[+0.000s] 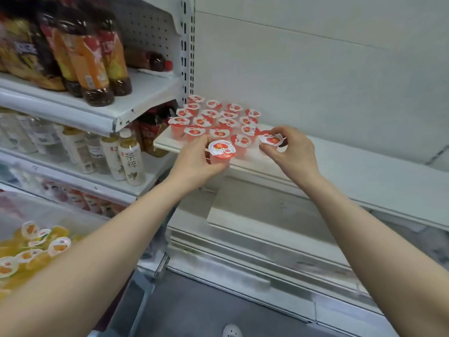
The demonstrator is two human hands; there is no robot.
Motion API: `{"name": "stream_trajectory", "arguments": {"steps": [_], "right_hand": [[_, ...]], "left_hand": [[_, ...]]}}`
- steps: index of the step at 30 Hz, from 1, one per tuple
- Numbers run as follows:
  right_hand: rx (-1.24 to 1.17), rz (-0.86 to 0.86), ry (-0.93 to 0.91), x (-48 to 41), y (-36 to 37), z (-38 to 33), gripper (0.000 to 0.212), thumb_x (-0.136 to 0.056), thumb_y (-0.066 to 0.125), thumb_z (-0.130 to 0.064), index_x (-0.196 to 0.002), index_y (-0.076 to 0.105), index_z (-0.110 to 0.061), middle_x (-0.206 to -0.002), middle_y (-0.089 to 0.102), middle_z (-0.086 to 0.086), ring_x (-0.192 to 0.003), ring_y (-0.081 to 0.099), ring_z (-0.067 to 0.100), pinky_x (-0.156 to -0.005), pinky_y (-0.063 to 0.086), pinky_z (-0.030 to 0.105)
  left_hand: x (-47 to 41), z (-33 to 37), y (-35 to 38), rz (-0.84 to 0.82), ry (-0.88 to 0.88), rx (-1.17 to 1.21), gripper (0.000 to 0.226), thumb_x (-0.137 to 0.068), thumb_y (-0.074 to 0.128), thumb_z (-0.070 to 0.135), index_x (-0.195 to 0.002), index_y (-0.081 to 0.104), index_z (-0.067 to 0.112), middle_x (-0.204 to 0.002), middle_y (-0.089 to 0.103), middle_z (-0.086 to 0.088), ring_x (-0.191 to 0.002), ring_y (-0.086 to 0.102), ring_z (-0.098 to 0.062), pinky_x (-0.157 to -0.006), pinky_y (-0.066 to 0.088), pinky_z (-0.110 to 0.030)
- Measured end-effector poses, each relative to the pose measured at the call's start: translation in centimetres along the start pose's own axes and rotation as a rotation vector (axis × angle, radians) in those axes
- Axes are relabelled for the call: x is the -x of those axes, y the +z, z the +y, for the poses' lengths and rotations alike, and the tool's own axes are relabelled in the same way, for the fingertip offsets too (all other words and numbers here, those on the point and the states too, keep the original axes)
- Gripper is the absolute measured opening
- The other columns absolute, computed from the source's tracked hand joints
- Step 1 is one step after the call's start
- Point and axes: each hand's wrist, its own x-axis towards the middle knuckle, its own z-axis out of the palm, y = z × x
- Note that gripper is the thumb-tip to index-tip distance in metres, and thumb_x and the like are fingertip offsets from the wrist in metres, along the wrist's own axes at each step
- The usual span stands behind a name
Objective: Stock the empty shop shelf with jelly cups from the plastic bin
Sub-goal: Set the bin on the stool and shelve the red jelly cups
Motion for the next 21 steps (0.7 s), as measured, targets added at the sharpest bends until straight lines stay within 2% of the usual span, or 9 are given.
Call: {"name": "stream_trajectory", "arguments": {"steps": [3,7,10,13,16,21], "right_hand": [[-0.013,-0.026,0.038,-2.7,-1.4,3.4,0.032,-0.077,0.072,-0.041,-0.105,0.066,-0.027,-0.103,0.065,-0.005,-0.086,0.06,0.013,-0.082,0.047,0.031],[-0.015,-0.097,0.051,-6.3,-1.2,7.5,0.027,-0.077,0.073,-0.036,-0.101,0.066,-0.026,-0.101,0.066,-0.003,-0.088,0.061,0.015,-0.078,0.046,0.03],[-0.006,-0.138,0.008,-8.7,0.0,10.1,0.026,-0.077,0.072,-0.034,-0.099,0.065,-0.024,-0.101,0.069,-0.002,-0.09,0.062,0.019,-0.076,0.046,0.029],[0.011,-0.19,-0.003,-10.9,1.5,11.9,0.028,-0.077,0.071,-0.035,-0.102,0.066,-0.023,-0.101,0.069,-0.001,-0.092,0.062,0.02,-0.075,0.046,0.03],[0.016,-0.223,-0.005,-12.7,3.1,13.3,0.028,-0.077,0.071,-0.036,-0.101,0.065,-0.023,-0.098,0.069,0.002,-0.092,0.062,0.023,-0.077,0.047,0.033],[-0.03,-0.222,-0.005,-15.0,5.0,14.7,0.026,-0.079,0.072,-0.037,-0.099,0.065,-0.021,-0.095,0.069,0.001,-0.089,0.063,0.023,-0.077,0.049,0.035]], "left_hand": [[-3.0,1.9,3.0,0.012,0.029,-0.092,0.044,-0.074,0.074,0.031,-0.113,0.058,0.022,-0.108,0.063,0.009,-0.099,0.06,-0.012,-0.084,0.053,-0.037],[-6.3,4.0,6.0,0.005,0.037,-0.199,0.045,-0.072,0.073,0.035,-0.113,0.059,0.023,-0.109,0.063,0.011,-0.1,0.058,-0.01,-0.081,0.046,-0.026],[-8.2,4.9,8.0,0.009,0.032,-0.257,0.043,-0.07,0.073,0.044,-0.105,0.065,0.022,-0.101,0.068,0.008,-0.093,0.062,-0.012,-0.08,0.051,-0.032],[-10.0,5.1,9.7,0.038,0.059,-0.347,0.04,-0.068,0.071,0.051,-0.097,0.068,0.025,-0.092,0.07,0.006,-0.088,0.062,-0.015,-0.068,0.046,-0.028],[-11.8,4.7,11.1,0.053,0.064,-0.431,0.037,-0.063,0.066,0.056,-0.085,0.066,0.027,-0.085,0.067,0.007,-0.088,0.059,-0.02,-0.069,0.043,-0.03],[-13.7,4.8,12.5,0.014,0.033,-0.542,0.044,-0.066,0.07,0.056,-0.1,0.062,0.029,-0.1,0.064,0.006,-0.101,0.049,-0.022,-0.078,0.042,-0.033]]}}
